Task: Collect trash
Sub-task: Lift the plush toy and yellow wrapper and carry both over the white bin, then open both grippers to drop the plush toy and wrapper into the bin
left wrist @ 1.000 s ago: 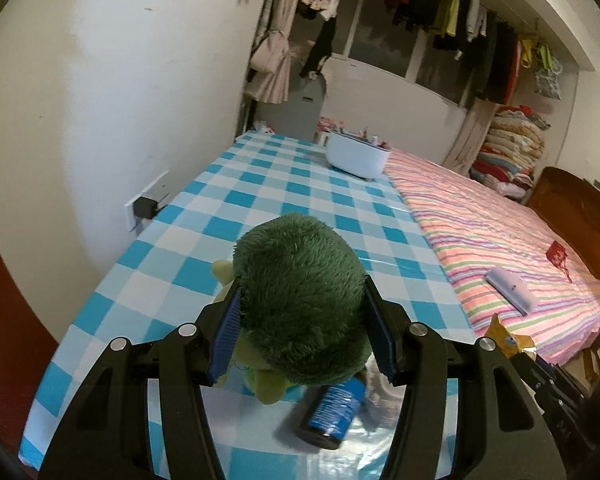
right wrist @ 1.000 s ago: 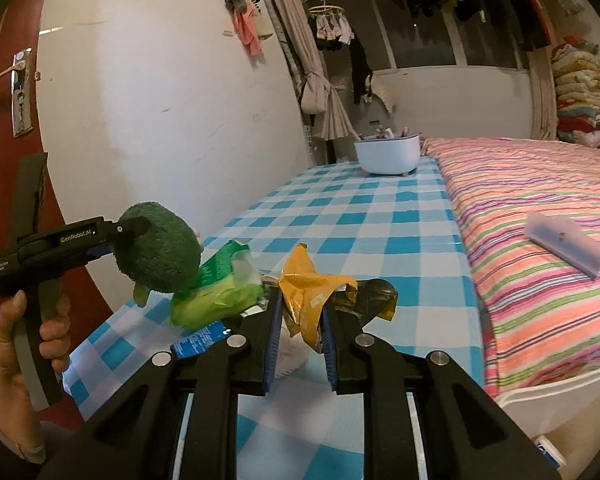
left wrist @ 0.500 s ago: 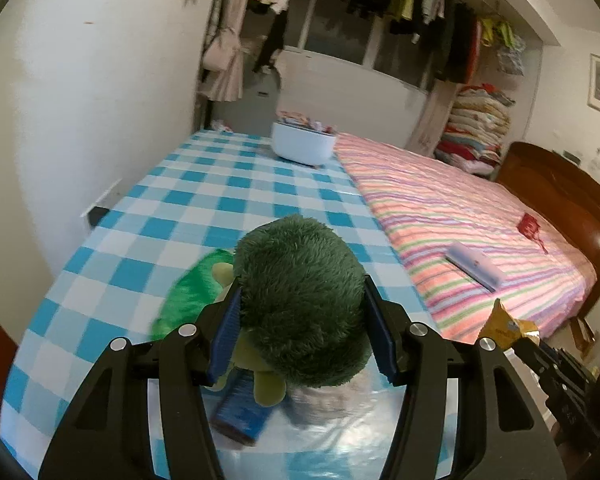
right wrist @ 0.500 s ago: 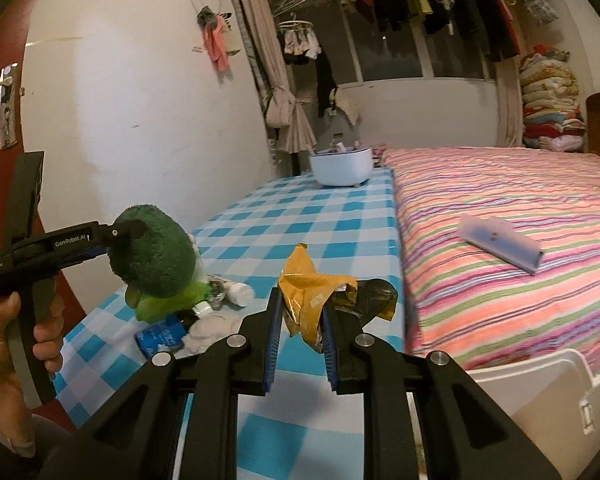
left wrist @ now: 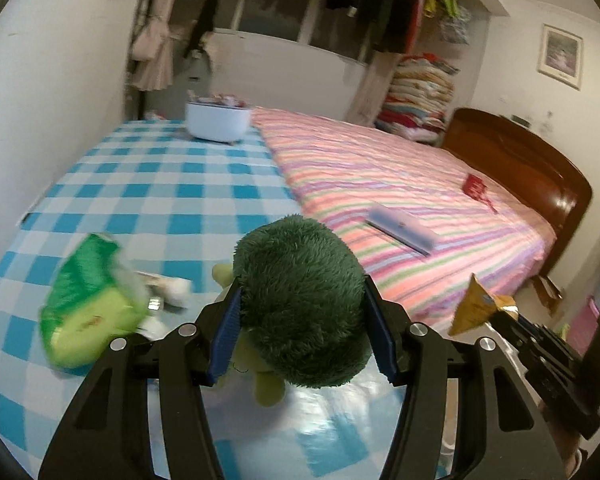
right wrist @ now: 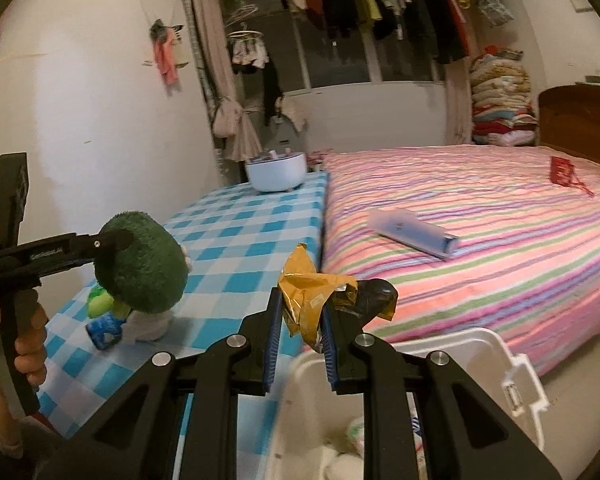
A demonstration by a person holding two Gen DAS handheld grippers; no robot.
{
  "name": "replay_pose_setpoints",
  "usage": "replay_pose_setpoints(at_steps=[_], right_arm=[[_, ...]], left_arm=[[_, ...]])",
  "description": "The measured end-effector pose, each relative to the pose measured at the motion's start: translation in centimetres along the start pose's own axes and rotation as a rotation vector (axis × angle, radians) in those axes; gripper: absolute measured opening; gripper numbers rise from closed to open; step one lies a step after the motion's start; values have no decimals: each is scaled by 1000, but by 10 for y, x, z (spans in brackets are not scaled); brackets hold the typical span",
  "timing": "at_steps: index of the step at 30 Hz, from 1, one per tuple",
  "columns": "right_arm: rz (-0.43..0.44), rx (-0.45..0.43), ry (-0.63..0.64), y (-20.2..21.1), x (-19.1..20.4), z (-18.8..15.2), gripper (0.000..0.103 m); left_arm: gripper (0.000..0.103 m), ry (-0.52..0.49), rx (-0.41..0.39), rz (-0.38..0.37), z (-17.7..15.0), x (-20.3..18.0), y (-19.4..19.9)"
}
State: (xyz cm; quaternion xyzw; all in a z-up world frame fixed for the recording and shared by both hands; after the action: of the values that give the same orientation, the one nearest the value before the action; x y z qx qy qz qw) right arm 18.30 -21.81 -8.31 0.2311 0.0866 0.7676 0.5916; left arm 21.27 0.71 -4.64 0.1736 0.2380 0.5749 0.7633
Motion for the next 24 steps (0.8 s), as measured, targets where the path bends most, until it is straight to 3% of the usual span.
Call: replay_pose_setpoints(at_steps=[8,12,22,23,24], right_arm=[[-112,-5,-20,21,-42,-7,18],[-128,0,-43,28,-53,-12,19],[-177,26,-76,31,-65,-22,21],[-177,49,-87,29,-67,-25,22],[-175,64,-96,27,-69,-27,31]], left_arm=[[55,-77,12,-114,-9,-66,0],[55,-119,13,-148,-14,-92,3],[55,-143,24,-207,-23,-122,3],[55,-141,25,-211,-23,-123,3],[55,-142,27,-215,-23,-124,3]])
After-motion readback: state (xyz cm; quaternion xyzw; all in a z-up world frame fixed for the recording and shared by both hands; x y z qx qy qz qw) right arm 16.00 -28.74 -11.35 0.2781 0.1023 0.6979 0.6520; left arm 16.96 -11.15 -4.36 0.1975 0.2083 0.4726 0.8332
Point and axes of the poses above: each gripper's, at about its wrist camera, not at the fingertips, and y roughly against the way its jaws point, x to its left, z to its top, the point moved 9 cm from there along -y, roughly the way its jaws point, and after that the axes turned 4 degrees about -y, right-handed, at the moved point
